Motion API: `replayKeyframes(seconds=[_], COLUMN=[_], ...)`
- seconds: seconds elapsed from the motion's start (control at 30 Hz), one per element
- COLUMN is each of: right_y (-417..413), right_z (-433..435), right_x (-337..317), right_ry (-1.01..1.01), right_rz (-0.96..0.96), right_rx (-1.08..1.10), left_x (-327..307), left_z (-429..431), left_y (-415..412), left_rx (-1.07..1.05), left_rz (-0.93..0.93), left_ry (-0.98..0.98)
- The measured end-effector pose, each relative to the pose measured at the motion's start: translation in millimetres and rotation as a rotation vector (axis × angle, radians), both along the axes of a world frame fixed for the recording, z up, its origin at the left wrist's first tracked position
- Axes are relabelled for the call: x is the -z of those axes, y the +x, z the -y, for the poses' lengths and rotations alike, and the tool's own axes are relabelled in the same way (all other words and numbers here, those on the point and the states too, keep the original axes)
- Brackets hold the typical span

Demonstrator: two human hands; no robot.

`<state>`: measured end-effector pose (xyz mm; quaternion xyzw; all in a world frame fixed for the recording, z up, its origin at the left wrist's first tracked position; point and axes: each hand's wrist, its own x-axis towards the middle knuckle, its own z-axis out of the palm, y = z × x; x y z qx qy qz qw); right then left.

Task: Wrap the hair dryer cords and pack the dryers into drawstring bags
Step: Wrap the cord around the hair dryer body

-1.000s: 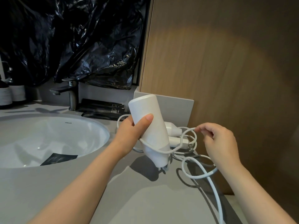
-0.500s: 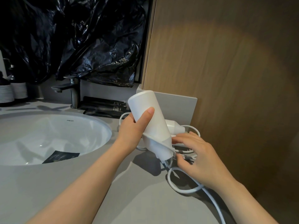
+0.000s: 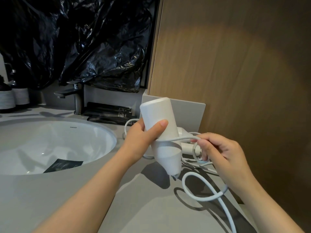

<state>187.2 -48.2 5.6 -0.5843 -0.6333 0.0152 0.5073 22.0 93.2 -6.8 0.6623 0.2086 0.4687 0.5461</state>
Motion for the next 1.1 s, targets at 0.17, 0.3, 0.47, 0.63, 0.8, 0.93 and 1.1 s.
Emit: replayKeyframes(seconds=[0.17,0.3,0.47,0.63,0.8,0.93,1.1], right_y=[3,2,1,1,3,5,5], right_z=[-22,-34,-34,-36,-38,-41,-42], right_x=[4,12,8,11,11,11,12], right_ry=[-0.226,-0.348,-0.342,-0.302,-0.301,-0.303,-0.297], right_rz=[-0.176,-0.259,-0.265,-0.289,-0.256,-0.240,-0.245], right_rx=[-0.003,-0.011,-0.068,-0.058,-0.060,-0.043,-0.020], left_x=[1,2,1,2,3,1,1], left_z=[2,0,1,5,6,8,7], left_y=[-1,-3,-1,4,3,2,1], left_rx=[0.066,0.106,0.138,0.066,-0.002,-0.017,-0.113], left_rz=[0.037,0.046,0.039,0.039,0.040,-0.006,-0.069], left_ry=[0.025,0.015,-0.020,-0.018,-0.037,0.022,0.080])
